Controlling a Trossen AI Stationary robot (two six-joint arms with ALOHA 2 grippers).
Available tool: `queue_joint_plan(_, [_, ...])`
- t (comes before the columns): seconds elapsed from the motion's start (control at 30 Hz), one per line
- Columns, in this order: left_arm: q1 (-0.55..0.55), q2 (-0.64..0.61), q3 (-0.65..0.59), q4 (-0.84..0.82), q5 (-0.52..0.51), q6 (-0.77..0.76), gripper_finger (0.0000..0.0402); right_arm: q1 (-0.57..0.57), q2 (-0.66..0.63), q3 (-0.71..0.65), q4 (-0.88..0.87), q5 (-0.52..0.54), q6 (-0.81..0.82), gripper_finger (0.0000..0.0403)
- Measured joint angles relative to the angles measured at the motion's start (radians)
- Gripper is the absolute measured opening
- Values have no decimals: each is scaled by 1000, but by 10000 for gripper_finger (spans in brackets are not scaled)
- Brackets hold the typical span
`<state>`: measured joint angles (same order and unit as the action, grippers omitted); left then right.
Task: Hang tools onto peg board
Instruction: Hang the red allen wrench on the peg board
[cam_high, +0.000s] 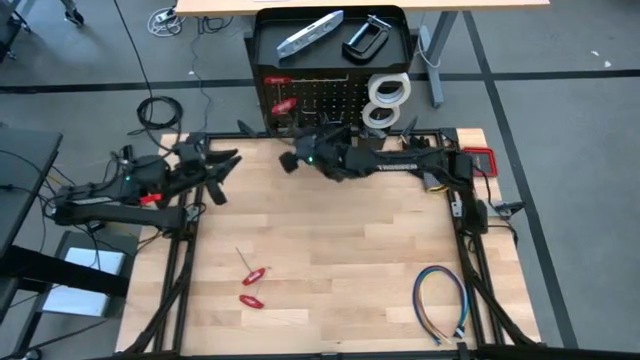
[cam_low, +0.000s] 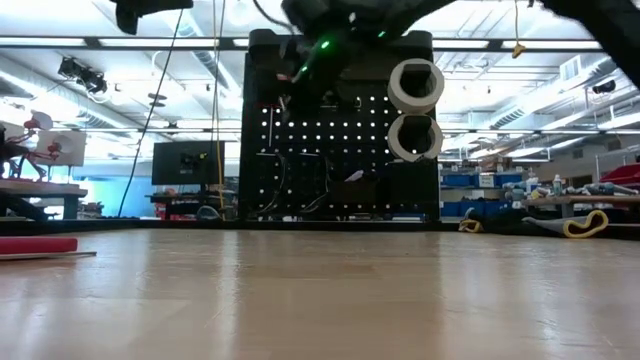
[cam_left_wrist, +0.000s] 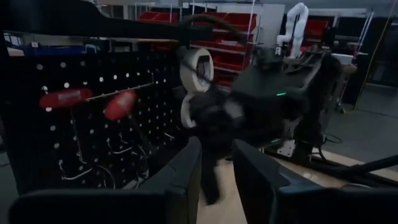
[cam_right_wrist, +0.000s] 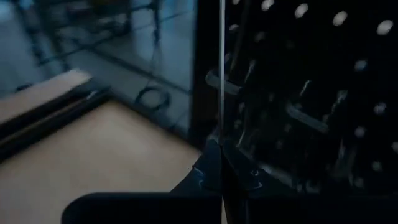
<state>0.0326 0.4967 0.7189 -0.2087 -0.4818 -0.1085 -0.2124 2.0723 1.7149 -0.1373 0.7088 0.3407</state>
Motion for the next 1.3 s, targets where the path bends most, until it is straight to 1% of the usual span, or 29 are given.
queue_joint_plan(0.13, [0,0,0,3,-1,0,97,-53,90,130,12,26,10,2])
queue_joint_plan(0.17, [0,0,-1,-3,-1,0,97,-64,99,144,-7,30,22,2])
queue_joint_plan(0.23, [0,-1,-1,-8,-2,0,97,-82,128,178,17,36,48,2])
queue_joint_plan(0.4, [0,0,-2,-46,-3,0,97,-113,140,181,10,38,110,2])
queue_joint_plan(0.87, [0,3,-2,-58,6,-12,97,-119,139,182,2,104,158,3])
queue_joint_plan(1.07, [0,3,-2,-57,13,-12,97,-118,139,182,-8,104,191,3])
queue_joint_plan(1.3, [0,3,-2,-54,15,-12,97,-118,138,182,-15,89,183,3])
